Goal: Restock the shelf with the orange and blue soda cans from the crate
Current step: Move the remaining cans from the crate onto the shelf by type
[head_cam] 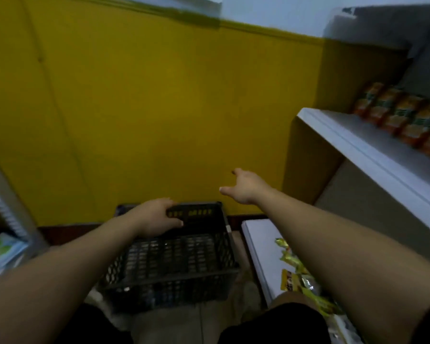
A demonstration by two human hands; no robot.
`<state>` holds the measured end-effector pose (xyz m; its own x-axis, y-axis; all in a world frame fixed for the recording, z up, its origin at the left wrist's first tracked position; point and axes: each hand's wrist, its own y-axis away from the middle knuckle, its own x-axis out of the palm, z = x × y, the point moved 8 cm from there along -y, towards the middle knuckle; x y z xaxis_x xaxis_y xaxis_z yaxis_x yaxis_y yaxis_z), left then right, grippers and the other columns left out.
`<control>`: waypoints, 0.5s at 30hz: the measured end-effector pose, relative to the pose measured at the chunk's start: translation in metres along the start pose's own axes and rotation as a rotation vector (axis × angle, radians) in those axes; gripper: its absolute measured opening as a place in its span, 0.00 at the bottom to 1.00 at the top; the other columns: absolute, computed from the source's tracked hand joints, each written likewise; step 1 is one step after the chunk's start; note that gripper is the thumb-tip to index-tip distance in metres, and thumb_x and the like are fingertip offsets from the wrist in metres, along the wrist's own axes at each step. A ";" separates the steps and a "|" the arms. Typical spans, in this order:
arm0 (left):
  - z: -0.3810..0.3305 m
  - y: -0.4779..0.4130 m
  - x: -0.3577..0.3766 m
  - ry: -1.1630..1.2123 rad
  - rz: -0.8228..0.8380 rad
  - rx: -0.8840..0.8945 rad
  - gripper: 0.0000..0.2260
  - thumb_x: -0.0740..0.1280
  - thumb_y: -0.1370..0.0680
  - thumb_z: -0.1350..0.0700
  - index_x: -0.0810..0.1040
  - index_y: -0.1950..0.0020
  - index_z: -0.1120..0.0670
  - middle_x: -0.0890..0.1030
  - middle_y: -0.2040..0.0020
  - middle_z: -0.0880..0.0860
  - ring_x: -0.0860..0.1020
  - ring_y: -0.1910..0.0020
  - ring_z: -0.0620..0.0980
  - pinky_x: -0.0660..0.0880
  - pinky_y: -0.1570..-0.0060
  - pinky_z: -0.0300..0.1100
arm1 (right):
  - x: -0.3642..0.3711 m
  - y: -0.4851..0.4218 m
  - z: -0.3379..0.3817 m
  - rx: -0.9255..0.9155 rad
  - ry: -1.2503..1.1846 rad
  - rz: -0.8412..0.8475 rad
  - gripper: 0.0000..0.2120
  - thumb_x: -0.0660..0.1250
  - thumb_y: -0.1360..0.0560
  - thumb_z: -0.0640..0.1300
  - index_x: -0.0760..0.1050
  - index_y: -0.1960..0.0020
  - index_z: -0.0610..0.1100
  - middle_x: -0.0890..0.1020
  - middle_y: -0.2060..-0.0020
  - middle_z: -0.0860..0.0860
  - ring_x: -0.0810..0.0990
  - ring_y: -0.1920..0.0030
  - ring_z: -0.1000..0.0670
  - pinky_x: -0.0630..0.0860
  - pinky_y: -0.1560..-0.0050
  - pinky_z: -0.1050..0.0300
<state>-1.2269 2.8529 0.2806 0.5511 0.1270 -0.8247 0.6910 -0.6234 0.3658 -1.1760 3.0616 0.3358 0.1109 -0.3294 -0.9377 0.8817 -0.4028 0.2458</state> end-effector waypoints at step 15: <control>0.180 -0.099 0.127 0.378 0.295 -0.360 0.13 0.65 0.21 0.51 0.73 0.37 0.48 0.76 0.42 0.50 0.77 0.45 0.51 0.75 0.47 0.42 | 0.248 -0.166 0.046 -0.062 -0.035 0.571 0.36 0.60 0.21 0.60 0.49 0.21 0.48 0.62 0.25 0.45 0.73 0.37 0.42 0.75 0.39 0.47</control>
<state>-1.3098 2.7918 0.0615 0.8262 0.2954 -0.4797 0.5623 -0.3815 0.7336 -1.3159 3.0072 0.0734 0.5630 -0.5085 -0.6515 0.7120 -0.1019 0.6948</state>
